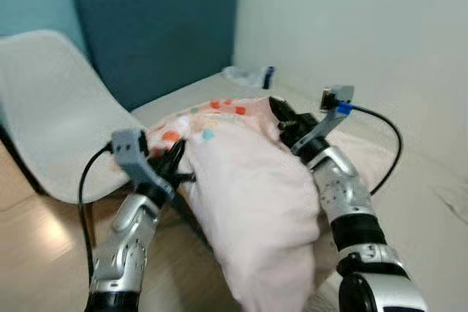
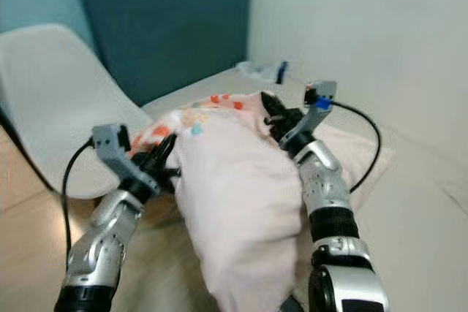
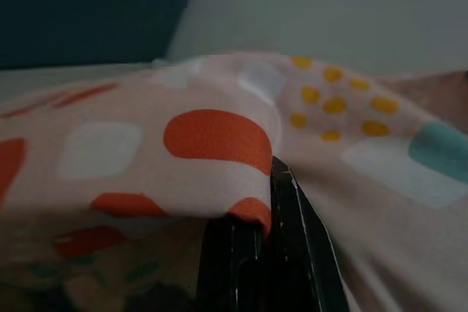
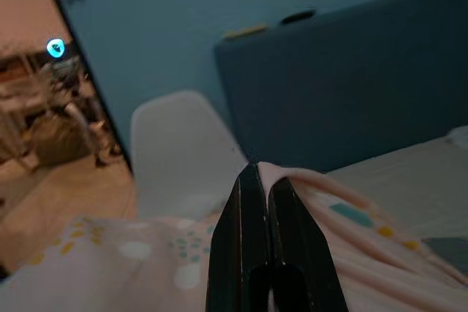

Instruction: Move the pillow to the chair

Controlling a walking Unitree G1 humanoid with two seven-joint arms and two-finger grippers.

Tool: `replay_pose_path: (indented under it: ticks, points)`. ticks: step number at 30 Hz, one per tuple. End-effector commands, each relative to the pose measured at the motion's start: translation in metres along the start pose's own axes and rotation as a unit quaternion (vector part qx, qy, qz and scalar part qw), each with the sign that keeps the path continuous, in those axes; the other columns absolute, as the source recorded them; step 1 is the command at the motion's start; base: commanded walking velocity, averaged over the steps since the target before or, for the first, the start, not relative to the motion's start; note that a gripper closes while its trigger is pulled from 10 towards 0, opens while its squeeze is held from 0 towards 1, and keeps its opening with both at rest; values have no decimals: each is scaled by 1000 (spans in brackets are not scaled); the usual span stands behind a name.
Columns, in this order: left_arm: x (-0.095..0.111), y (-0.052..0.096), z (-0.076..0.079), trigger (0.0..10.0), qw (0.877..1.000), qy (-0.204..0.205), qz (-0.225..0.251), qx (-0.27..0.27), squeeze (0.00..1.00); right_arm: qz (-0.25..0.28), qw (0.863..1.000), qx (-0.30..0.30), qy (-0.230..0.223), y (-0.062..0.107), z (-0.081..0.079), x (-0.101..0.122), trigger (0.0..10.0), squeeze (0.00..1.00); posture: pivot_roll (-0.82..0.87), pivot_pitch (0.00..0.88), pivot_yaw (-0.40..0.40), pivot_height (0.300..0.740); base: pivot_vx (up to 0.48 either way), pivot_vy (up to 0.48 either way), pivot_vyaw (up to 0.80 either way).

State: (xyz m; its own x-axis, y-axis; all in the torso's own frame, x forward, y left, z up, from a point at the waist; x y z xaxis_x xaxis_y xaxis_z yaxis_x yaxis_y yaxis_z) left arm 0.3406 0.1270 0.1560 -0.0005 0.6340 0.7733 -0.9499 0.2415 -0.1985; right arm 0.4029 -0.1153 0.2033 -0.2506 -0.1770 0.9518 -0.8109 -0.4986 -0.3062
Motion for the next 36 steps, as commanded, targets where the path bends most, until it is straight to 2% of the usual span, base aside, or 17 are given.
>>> replay_pose_path:
  ticks: [1, 10, 21, 36]
  points:
    - [0, -5, 7, 10000, 1000, -22, 5, -10, 0, 27, 999, 21, 7, -5, -11, 8, 10000, 0, 113, 0, -118, 740, 0, 0, 756]
    - [-4, -4, 1, 10000, 999, -45, 7, 10, 0, 32, 999, 35, 0, -8, -21, 5, 10000, 0, 114, 0, -116, 740, 0, 0, 752]
    - [-4, 6, -20, 10000, 996, -70, 10, 56, 0, 19, 999, 49, -12, -7, -33, -7, 10000, 0, 130, 0, -124, 740, 0, 0, 744]
    - [-8, 5, -21, 10000, 996, -71, 4, 60, 0, 14, 999, 50, -17, -6, -38, -14, 10000, 0, 129, 0, -110, 740, 0, 0, 744]
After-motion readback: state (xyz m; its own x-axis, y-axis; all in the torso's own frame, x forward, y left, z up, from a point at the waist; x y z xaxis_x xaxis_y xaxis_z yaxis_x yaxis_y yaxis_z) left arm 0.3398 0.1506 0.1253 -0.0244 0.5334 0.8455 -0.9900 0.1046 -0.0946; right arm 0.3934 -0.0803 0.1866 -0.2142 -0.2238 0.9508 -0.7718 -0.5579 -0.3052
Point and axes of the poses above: a point about 5 cm out from each wrist's last joint towards the gripper, its own y axis pointing back from the gripper into the wrist, its own x axis along the axis of the wrist's last joint, z = x × y, the point moved 4 cm from there along -y, pointing out of the wrist towards the gripper, and after that the axes turned 15 degrees about y, right-handed, at the moved point
